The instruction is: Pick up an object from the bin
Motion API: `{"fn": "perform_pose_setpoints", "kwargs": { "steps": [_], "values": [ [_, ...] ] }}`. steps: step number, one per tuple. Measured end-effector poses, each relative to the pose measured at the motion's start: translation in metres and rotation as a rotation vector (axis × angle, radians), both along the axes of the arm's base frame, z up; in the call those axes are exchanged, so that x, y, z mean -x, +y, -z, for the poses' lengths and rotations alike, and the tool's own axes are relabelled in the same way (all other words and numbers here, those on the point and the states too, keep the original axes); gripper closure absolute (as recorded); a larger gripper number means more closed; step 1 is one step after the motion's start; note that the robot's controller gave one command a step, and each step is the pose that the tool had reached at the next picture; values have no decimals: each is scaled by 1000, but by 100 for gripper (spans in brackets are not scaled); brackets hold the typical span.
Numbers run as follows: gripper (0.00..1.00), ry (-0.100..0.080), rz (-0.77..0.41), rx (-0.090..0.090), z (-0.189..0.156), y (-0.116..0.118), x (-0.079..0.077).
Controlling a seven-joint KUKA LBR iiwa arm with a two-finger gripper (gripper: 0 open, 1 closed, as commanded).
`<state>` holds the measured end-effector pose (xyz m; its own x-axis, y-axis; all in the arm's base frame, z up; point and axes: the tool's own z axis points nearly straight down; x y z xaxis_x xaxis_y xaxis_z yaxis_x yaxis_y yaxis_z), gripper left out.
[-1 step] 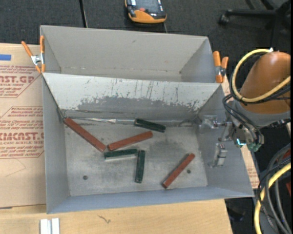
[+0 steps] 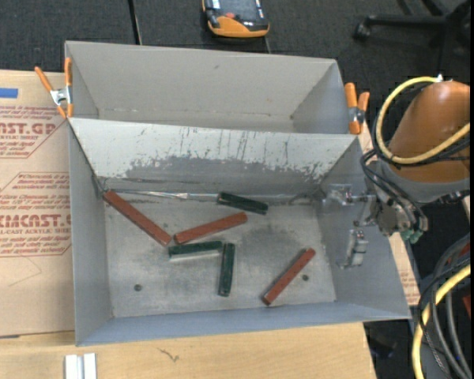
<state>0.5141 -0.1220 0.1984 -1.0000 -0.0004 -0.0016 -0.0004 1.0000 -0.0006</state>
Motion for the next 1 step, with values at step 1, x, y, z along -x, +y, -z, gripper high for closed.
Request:
{"fn": "perform_pose_setpoints", "kwargs": {
  "steps": [1],
  "values": [
    [0,-2,-148,0,48,25,-1]
  ]
}}
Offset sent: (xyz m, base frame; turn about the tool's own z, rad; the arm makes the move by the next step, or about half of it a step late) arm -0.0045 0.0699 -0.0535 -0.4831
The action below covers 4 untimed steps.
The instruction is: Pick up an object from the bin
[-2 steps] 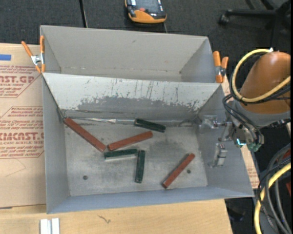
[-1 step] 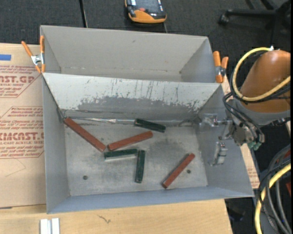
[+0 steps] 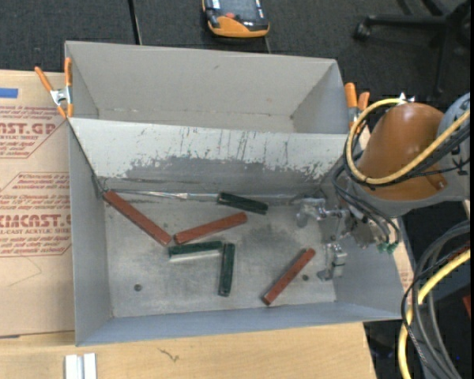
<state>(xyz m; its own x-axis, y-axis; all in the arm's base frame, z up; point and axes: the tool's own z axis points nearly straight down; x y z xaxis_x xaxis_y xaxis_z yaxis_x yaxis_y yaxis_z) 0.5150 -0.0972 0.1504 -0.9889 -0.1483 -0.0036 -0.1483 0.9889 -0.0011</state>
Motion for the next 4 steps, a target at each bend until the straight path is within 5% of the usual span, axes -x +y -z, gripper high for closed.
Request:
{"fn": "perform_pose_setpoints", "kwargs": {
  "steps": [1,2,3,4],
  "values": [
    [0,4,-324,-1,8,39,4],
    [0,2,-424,0,12,47,-6],
    [0,2,-701,1,64,61,-2],
    [100,4,-856,-1,81,56,1]
  ]
}}
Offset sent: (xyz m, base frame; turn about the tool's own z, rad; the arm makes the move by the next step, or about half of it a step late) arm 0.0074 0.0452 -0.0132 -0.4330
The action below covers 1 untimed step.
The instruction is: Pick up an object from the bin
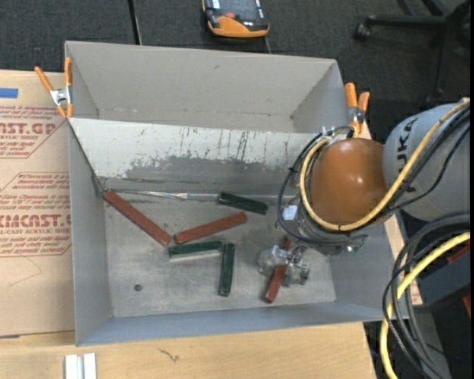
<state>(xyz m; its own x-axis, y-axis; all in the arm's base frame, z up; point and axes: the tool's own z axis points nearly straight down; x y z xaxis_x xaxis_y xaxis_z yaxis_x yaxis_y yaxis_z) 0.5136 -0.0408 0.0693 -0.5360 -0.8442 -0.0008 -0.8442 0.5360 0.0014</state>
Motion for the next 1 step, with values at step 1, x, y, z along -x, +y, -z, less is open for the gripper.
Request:
{"fn": "perform_pose_setpoints", "kwargs": {
  "steps": [1],
  "values": [
    [100,0,0,0,0,0,0]
  ]
}}
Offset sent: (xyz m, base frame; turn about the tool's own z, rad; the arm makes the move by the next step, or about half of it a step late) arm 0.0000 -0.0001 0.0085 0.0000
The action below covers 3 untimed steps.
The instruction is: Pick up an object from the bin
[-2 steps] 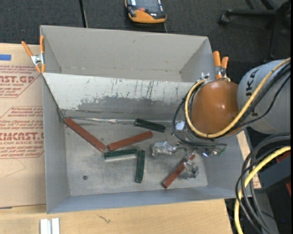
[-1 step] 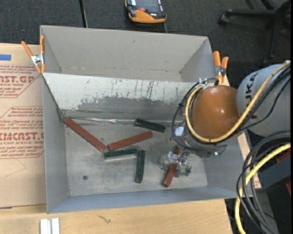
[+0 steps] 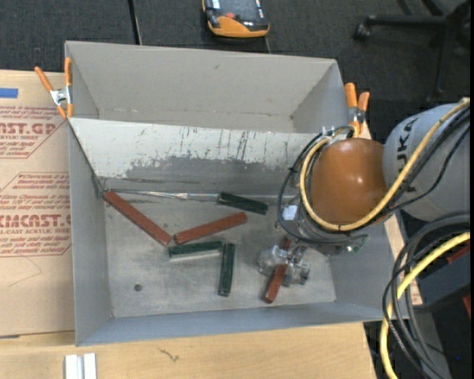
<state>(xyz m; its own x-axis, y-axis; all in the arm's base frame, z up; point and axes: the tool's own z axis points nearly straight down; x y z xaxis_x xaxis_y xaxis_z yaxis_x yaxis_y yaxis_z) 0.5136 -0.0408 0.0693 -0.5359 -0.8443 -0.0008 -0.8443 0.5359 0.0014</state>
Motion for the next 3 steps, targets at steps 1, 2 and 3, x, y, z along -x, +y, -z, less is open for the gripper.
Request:
{"fn": "perform_pose_setpoints", "kwargs": {
  "steps": [1,2,3],
  "values": [
    [100,1,0,0,-1,0,0],
    [100,2,-1,0,-6,1,1],
    [100,2,0,0,-14,1,1]
  ]
}}
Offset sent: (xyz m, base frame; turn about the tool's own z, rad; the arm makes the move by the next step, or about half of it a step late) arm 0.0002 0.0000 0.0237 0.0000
